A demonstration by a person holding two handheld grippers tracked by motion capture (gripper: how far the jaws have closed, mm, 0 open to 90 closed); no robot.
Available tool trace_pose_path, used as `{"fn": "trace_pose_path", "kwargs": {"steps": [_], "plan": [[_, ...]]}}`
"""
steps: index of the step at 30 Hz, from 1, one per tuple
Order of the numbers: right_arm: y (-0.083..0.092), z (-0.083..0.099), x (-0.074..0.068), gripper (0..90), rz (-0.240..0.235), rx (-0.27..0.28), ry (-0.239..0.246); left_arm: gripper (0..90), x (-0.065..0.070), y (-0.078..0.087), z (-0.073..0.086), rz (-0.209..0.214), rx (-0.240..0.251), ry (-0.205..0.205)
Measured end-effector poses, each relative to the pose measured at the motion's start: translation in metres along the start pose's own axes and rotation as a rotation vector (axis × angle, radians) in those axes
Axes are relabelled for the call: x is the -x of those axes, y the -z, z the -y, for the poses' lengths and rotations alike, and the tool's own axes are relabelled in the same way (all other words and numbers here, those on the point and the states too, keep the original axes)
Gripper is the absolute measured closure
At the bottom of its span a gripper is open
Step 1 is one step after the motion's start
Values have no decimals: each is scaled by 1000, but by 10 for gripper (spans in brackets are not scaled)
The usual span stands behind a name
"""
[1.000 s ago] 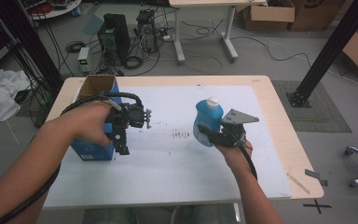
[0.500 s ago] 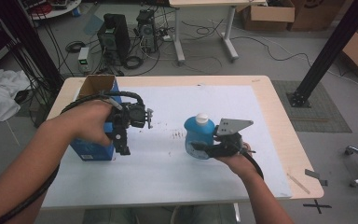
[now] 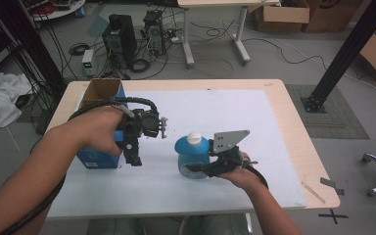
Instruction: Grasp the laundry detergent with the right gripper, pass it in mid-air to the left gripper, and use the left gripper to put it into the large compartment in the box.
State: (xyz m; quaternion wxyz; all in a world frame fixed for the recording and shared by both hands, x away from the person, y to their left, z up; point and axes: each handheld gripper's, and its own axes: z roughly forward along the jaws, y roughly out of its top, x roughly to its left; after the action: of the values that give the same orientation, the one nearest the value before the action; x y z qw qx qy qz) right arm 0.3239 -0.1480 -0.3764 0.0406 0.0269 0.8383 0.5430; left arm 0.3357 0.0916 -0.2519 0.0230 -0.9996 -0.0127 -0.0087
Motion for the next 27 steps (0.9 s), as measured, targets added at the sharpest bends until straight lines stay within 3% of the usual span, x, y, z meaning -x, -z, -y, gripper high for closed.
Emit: {"fn": "trace_pose_path", "kwargs": {"steps": [15,27], "plan": [[-46,-7,-7,464,-86,22,19,0,11,4,-9,18,28,-22],[-78,-13,-10,465,-116,47,18,1,19,6,-16,8,46,-40]]}}
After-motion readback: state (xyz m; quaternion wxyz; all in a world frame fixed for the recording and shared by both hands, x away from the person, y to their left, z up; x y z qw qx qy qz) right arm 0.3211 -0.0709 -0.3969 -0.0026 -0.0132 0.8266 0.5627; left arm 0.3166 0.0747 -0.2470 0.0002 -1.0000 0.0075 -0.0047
